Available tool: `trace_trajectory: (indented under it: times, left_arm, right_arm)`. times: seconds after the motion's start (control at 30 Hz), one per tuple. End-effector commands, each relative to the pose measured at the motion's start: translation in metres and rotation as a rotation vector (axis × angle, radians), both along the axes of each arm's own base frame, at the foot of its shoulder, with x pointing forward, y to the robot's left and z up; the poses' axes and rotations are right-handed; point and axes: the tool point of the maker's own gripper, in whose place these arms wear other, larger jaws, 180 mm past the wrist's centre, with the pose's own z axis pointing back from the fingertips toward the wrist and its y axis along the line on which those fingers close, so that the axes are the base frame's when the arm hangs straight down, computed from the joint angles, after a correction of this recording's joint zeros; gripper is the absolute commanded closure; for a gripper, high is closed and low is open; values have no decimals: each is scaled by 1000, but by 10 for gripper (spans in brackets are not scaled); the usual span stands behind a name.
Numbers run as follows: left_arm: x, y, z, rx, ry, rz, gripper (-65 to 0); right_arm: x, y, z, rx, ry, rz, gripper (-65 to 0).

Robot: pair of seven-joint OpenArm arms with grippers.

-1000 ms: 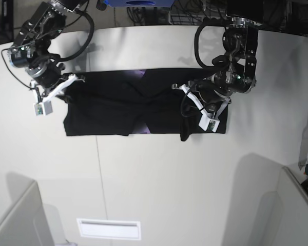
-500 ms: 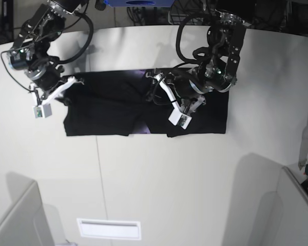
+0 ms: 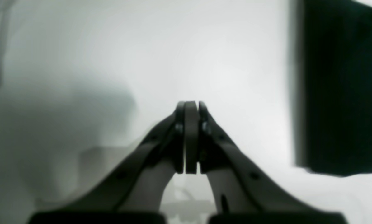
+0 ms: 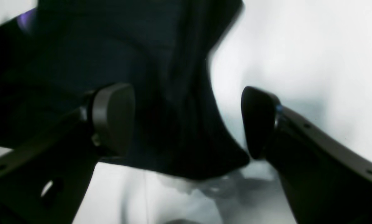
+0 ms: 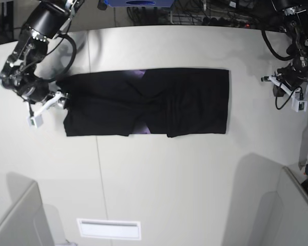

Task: Fold the T-shirt properly
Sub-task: 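Grasp the strip end with the right gripper and fold it toward the left gripper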

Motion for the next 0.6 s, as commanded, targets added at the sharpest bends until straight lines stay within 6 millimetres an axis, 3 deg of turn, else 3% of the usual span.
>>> trace_trajectory:
  times: [0.0, 0.17, 0.33, 0.5, 0.57]
  left_arm:
    - [2, 9, 6, 8, -19, 4, 0]
    - [6, 7, -2, -13, -72, 16, 0]
    - [9, -28, -40, -89, -38, -46, 0]
    - [20, -62, -50, -137, -48, -106, 0]
    - [25, -70, -52, -148, -47, -97, 0]
  right_arm:
    - [16, -3, 8, 20, -43, -5, -500]
    - [22, 7, -8, 75, -6, 30, -500]
    - [10, 27, -20, 115, 23, 53, -500]
    - [-7, 46, -30, 144, 68, 80, -494]
    - [-8, 48, -31, 150, 72, 84, -452]
